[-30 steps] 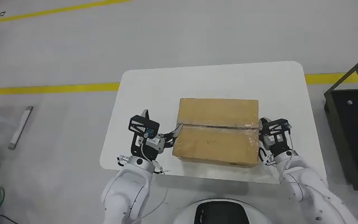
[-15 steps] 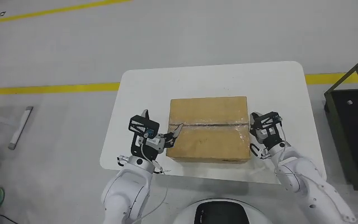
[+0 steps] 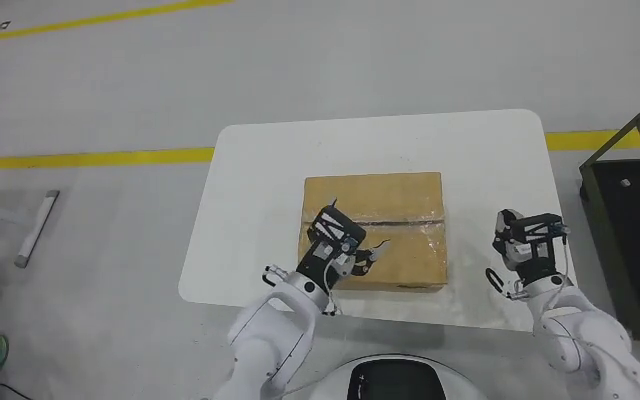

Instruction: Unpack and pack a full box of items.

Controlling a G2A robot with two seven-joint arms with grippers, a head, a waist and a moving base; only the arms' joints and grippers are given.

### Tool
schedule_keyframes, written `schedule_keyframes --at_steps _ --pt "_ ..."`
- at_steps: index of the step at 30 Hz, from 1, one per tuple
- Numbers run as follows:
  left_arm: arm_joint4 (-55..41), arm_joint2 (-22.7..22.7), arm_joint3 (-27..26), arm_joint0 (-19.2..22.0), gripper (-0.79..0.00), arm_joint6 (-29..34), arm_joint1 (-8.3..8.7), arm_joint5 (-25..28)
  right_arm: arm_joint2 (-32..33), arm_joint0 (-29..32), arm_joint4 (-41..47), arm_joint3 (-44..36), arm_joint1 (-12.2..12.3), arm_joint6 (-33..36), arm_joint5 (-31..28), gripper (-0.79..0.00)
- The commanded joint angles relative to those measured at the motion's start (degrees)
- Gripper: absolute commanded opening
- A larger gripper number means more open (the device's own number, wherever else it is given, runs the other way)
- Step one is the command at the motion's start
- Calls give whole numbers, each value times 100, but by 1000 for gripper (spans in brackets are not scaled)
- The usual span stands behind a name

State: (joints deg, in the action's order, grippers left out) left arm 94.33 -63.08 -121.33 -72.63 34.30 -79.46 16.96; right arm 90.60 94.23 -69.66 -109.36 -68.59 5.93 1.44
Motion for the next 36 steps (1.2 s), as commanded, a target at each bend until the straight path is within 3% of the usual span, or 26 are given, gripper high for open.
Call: schedule_keyframes --at_steps 1,19,25,32,36 --pt "129 229 173 188 0 31 -33 -131 105 135 15 -88 3 -18 -21 -785" --pt "415 302 395 321 0 -94 -48 -288 203 542 -47 -556 -37 -76 40 -785" --pt "533 828 862 796 0 -290 -151 -327 193 591 -87 -552 -50 -75 15 -785" --pt "785 1579 1514 1470 0 324 -337 -235 219 627 -80 -538 -67 -89 42 -785" --pt "736 1782 1794 1669 0 612 -434 -292 252 656 -52 -531 -76 -103 53 -785"
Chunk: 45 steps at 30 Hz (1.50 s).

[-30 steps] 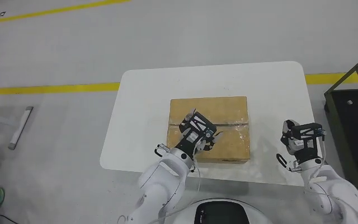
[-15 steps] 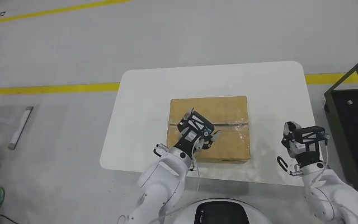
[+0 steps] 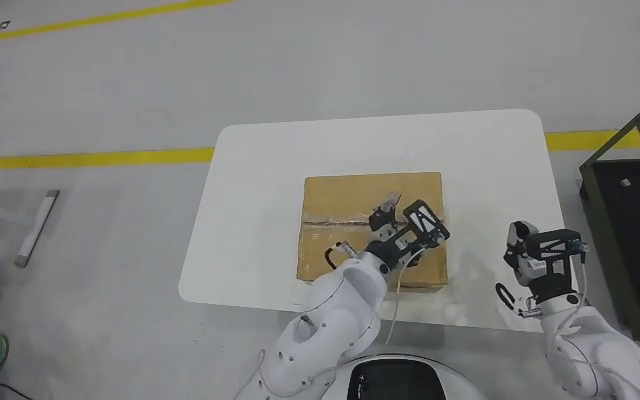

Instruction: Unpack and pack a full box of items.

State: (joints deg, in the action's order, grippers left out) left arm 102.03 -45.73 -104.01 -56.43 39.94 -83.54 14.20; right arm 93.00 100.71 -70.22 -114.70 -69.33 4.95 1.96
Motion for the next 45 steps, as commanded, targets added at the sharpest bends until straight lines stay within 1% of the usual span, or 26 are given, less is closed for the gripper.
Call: schedule_keyframes --at_steps 1,3,4,6,8,9,10,11,19,21,24,26,28,29,31,34,37,39,43,44,45 --pt "-53 68 106 81 0 112 -44 -23 24 15 8 3 -4 -8 3 -785" --pt "-12 113 154 140 -49 205 -70 4 42 30 23 9 -9 -5 10 -785" --pt "-26 119 184 144 -46 254 -82 -8 45 34 37 14 -11 -11 7 -785" --pt "63 154 223 184 -111 343 -99 47 46 33 43 23 -17 -12 11 -785" --pt "172 186 266 214 -145 425 -112 112 36 24 44 25 -22 0 10 -785" --pt "224 201 285 225 -200 460 -118 140 29 17 39 25 -24 5 5 -785" --pt "233 203 308 222 -292 462 -126 138 22 8 56 24 -27 -4 0 -785" --pt "245 201 339 223 -336 463 -132 141 17 1 72 33 -31 -16 -6 -785" --pt "436 200 399 206 -342 493 -174 199 -7 -55 78 59 -49 -1 -23 -785" --pt "472 189 389 186 -403 484 -183 192 -10 -66 74 65 -53 5 -23 -785" --pt "547 170 371 154 -437 474 -194 180 -15 -76 67 72 -59 8 -23 -785" --pt "591 158 363 133 -431 470 -202 170 -23 -84 69 81 -64 18 -25 -785" --pt "661 156 359 120 -397 464 -209 182 -30 -93 71 87 -68 30 -25 -785" --pt "690 155 356 112 -394 455 -212 187 -30 -95 69 87 -70 33 -25 -785" --pt "777 159 351 98 -332 450 -218 207 -32 -101 65 87 -74 38 -30 -785" --pt "871 161 330 67 -342 437 -229 222 -31 -108 81 91 -80 45 -45 -785" --pt "986 169 312 44 -329 401 -236 275 -32 -118 77 95 -85 51 -49 -785" --pt "1025 160 308 18 -336 362 -241 288 -38 -124 80 102 -89 61 -51 -785" --pt "1144 138 321 -20 -379 332 -251 314 -42 -138 79 125 -96 64 -69 -785" --pt "1163 133 325 -26 -376 324 -255 321 -42 -141 79 127 -97 67 -74 -785" --pt "1193 126 333 -25 -400 317 -258 323 -40 -144 79 132 -99 67 -78 -785"
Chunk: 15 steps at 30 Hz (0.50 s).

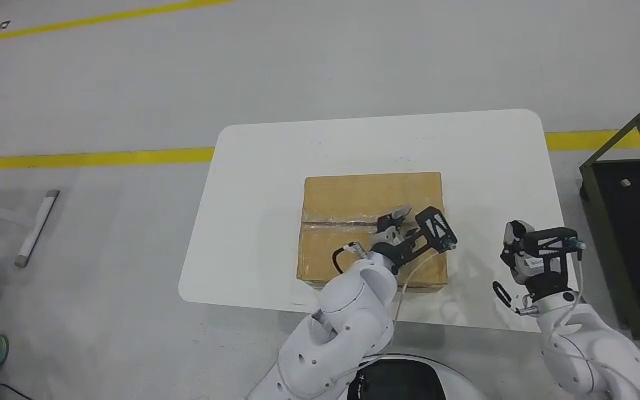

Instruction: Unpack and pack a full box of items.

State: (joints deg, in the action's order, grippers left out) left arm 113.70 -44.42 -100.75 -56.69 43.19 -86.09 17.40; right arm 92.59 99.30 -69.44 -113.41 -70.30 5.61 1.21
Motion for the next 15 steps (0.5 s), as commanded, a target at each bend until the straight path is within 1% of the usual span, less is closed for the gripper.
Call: schedule_keyframes --at_steps 1,3,7,9,11,14,15 --pt "48 -12 18 0 -406 -16 -8 2 4 -6 0 9 -3 1 -7 -785" --pt "84 -21 39 4 -449 -32 -19 2 8 -15 1 22 -6 0 -2 -785" --pt "168 -23 62 6 -462 -56 -42 8 10 -22 2 38 -12 3 -13 -785" --pt "189 -36 73 1 -496 -65 -52 5 13 -26 16 38 -16 3 -17 -785" --pt "212 -52 83 -2 -505 -82 -62 4 17 -28 13 39 -19 0 -21 -785" --pt "241 -76 103 -14 -610 -103 -76 3 19 -35 4 46 -23 -7 -26 -785" --pt "253 -84 107 -19 -733 -105 -81 1 20 -39 4 48 -25 -5 -28 -785"
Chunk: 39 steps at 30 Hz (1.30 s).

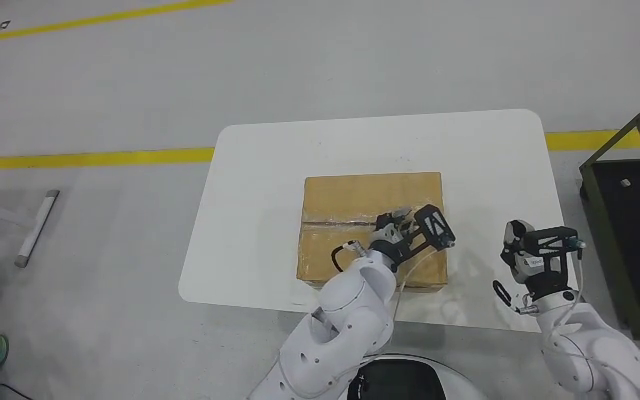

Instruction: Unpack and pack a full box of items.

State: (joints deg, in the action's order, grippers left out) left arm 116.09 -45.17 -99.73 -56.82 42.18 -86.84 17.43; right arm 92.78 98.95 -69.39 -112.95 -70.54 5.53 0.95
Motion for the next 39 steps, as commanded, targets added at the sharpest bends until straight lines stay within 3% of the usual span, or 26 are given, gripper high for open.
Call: schedule_keyframes --at_steps 1,9,14,22,27,39 --pt "24 -15 5 -10 -785 -12 -10 -2 -1 -10 1 1 -3 2 -11 -785" --pt "101 -221 -105 -99 -785 -122 -26 -196 9 -59 72 -52 -18 -12 -17 -785" --pt "139 -610 -483 -285 -785 -271 4 -551 80 -90 342 -164 -32 -94 -54 -785" --pt "108 -2000 -1395 -782 -785 -196 153 -743 142 -132 538 -434 -38 -70 -202 -785" --pt "303 -2754 -1674 -992 -785 -229 237 -705 145 -202 717 -590 -42 -10 -339 -785" --pt "507 -3612 -1604 -1204 -785 -282 320 -791 -237 -341 769 -777 -64 93 -559 -785"
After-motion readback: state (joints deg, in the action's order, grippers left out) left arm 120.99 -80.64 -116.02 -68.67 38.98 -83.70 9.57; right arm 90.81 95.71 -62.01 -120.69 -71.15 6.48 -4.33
